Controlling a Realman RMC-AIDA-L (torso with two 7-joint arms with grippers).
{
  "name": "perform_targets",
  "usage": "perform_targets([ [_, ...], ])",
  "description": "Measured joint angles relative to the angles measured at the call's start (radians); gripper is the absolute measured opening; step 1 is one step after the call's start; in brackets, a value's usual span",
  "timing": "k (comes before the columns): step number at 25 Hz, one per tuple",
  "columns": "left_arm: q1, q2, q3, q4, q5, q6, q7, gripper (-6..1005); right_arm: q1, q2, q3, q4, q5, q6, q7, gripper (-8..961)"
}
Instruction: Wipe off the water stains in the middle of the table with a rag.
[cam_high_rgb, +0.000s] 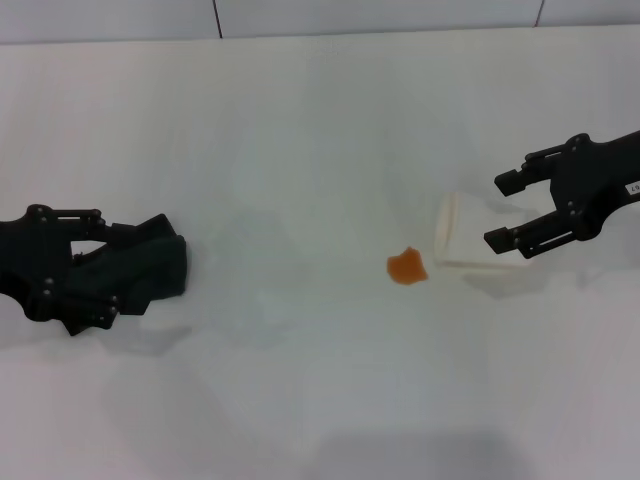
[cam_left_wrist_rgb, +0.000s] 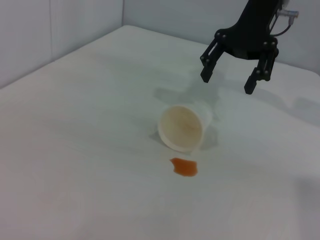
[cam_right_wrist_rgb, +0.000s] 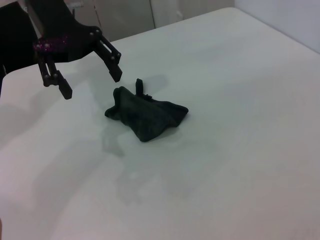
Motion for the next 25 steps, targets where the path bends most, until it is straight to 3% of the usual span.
perform_targets([
  [25,0.001,-0.002,-0.003,0.004,-0.011,0.009,0.013,882,-0.012,0.006,-0.004,-0.005,0.01,0.005,-0.009,807],
])
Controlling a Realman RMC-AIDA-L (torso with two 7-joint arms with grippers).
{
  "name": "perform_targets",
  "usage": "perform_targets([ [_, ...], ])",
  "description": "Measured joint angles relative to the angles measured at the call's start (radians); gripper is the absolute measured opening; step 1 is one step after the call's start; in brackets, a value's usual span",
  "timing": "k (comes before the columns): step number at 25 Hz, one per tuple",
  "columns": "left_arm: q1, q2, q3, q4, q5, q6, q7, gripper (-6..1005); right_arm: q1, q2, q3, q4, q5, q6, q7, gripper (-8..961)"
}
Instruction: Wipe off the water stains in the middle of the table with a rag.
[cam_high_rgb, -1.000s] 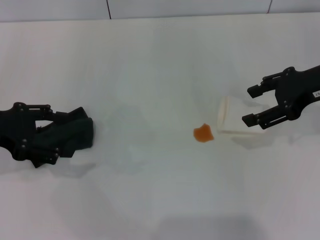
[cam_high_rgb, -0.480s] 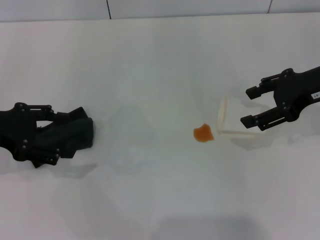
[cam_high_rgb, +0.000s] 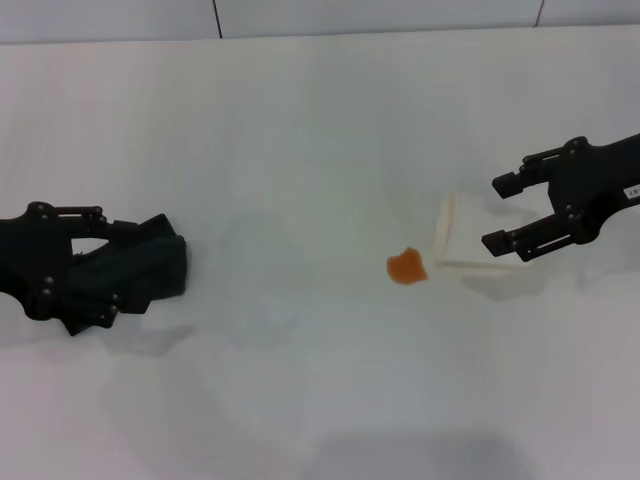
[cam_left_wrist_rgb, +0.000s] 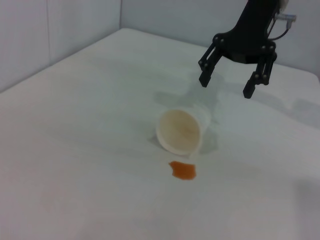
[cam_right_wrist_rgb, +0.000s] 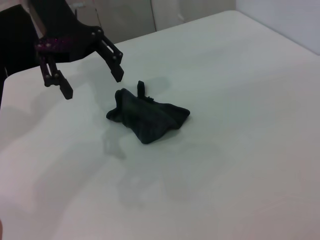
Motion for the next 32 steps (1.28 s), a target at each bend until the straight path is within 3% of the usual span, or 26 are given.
perform_targets([
  [10,0.011,0.002,0.001,0.0,-0.019,0.038,0.038,879,0.01,-0.007,-0.037,-0.074,-0.051,-0.028,0.064,806],
  [15,0.025,-0.013,0.014,0.0,-0.009,0.047,0.063,878,0.03,-0.008,-0.055,-0.105,-0.08,-0.045,0.102,806],
  [22,0.047,-0.038,0.03,0.0,0.002,0.05,0.112,877,0.126,-0.02,-0.097,-0.091,-0.184,-0.094,0.172,806],
  [27,0.034,-0.05,0.09,0.0,0.004,0.046,0.101,876,0.172,-0.019,-0.128,-0.085,-0.29,-0.105,0.231,806],
  [32,0.029,-0.054,0.1,0.0,0.004,0.045,0.099,875,0.25,-0.006,-0.145,-0.013,-0.377,-0.087,0.248,806],
])
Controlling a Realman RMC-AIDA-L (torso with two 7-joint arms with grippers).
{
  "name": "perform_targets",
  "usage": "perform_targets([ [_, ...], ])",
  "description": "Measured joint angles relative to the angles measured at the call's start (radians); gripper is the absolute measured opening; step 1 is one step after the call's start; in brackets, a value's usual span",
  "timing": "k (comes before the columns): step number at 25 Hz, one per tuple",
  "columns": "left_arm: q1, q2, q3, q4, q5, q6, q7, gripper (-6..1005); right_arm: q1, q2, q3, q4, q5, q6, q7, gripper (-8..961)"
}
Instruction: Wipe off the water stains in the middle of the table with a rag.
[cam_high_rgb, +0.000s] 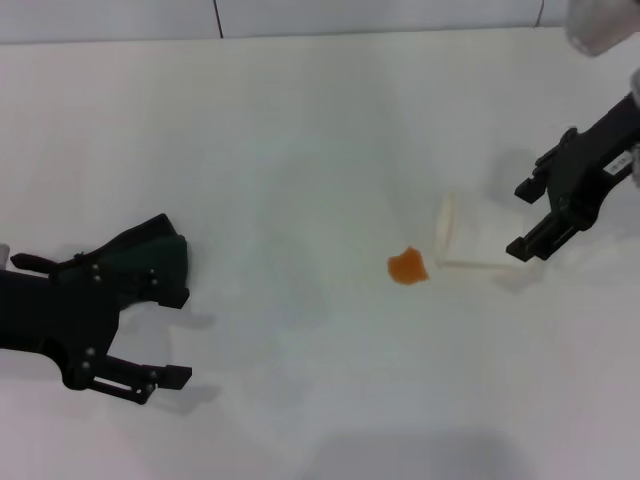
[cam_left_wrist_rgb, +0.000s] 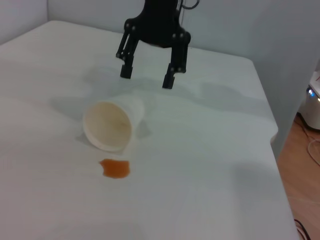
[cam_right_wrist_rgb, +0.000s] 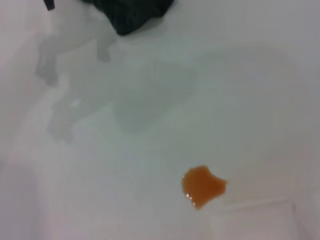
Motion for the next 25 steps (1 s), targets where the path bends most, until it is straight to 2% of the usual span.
perform_targets([
  [11,-0.005,-0.01,0.0,0.0,0.0,-0.008,-0.007,872,0.1,0.011,-0.139,0.142,-0.039,0.132,0.012,807],
  [16,-0.005,-0.012,0.001,0.0,0.003,-0.008,-0.015,871,0.143,0.01,-0.162,0.202,-0.061,0.169,0.02,807],
  [25,-0.003,-0.02,0.002,0.0,0.009,-0.013,-0.015,869,0.175,0.012,-0.213,0.288,-0.094,0.228,0.023,807],
])
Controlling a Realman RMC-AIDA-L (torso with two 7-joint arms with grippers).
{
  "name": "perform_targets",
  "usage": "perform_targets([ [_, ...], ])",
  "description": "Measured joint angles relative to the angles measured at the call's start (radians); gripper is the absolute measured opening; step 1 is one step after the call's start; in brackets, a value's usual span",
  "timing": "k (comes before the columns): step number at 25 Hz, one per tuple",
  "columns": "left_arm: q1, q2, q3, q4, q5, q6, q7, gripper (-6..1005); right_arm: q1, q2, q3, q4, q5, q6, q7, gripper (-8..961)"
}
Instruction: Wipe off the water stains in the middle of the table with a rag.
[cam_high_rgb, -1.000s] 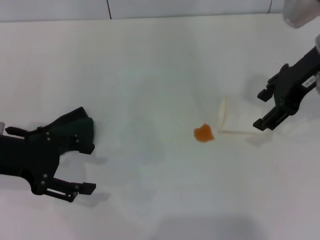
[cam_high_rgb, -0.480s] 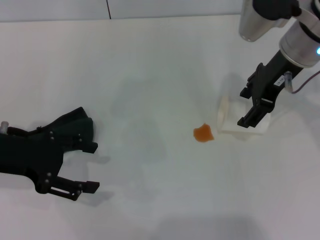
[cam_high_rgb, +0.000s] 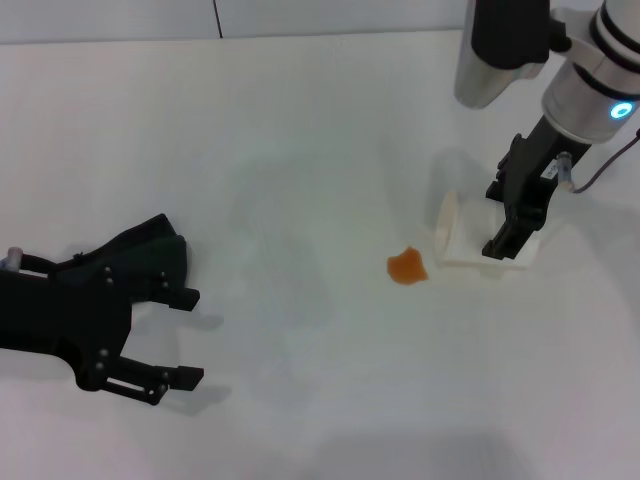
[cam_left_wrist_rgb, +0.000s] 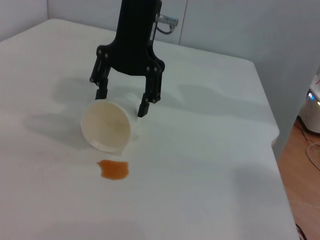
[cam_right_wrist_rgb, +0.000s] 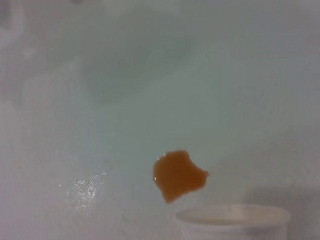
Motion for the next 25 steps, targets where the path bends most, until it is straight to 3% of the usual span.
perform_targets([
  [13,-0.001,-0.012,0.0,0.0,0.0,-0.022,0.0,866,0.023,0.008,-0.11,0.097,-0.007,0.09,0.021,806],
  [25,0.003,-0.017,0.0,0.0,0.005,-0.027,0.0,864,0.024,0.008,-0.142,0.142,0.0,0.153,0.018,786],
])
